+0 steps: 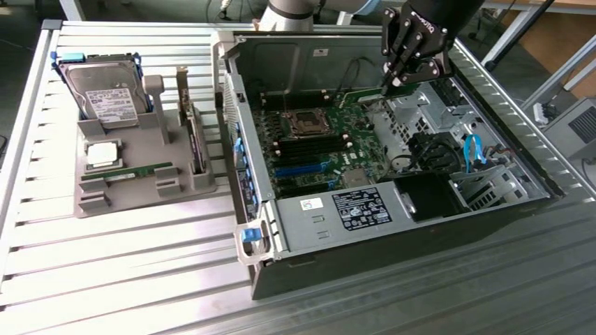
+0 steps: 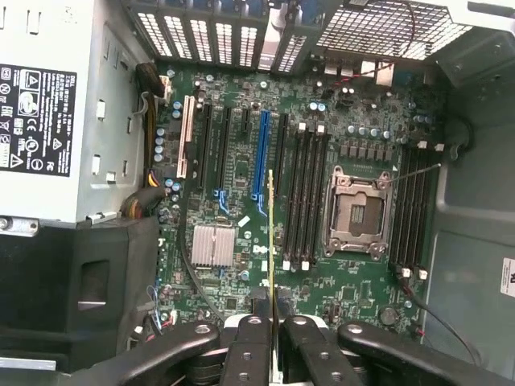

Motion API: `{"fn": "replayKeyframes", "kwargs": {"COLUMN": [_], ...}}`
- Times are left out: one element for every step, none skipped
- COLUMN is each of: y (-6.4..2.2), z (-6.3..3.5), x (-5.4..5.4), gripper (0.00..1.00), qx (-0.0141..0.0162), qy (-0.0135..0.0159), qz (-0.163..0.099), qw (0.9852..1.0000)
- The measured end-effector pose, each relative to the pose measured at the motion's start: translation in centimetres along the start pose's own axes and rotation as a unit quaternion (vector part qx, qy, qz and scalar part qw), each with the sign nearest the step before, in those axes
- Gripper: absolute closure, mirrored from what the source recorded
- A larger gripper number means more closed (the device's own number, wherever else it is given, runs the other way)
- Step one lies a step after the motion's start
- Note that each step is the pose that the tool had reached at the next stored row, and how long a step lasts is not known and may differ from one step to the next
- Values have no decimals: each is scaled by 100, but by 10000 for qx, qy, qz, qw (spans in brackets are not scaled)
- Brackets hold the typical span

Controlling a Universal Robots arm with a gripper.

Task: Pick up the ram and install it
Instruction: 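Pick up the ram and move it above insertion slot, then insert the ram into the slot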

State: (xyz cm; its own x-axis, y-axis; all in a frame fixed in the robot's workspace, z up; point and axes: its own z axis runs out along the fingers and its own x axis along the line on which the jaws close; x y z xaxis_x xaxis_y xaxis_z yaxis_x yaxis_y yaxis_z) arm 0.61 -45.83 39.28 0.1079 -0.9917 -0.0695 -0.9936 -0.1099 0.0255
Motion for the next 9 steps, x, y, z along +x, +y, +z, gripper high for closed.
{"fn": "replayKeyframes", "kwargs": {"y": [0, 0, 0, 0, 0, 0, 0, 0, 0], "z": [0, 0, 0, 0, 0, 0, 0, 0, 0], "x": [0, 0, 0, 0, 0, 0, 0, 0, 0], "gripper": [88, 88, 88, 88, 88, 88, 88, 88, 88], "qx": [0, 0, 0, 0, 0, 0, 0, 0, 0], "qy": [0, 0, 0, 0, 0, 0, 0, 0, 0], "qz": [0, -1, -1, -1, 0, -1, -1, -1, 0], "qw": [10000, 10000, 10000, 10000, 10000, 10000, 10000, 10000, 10000]}}
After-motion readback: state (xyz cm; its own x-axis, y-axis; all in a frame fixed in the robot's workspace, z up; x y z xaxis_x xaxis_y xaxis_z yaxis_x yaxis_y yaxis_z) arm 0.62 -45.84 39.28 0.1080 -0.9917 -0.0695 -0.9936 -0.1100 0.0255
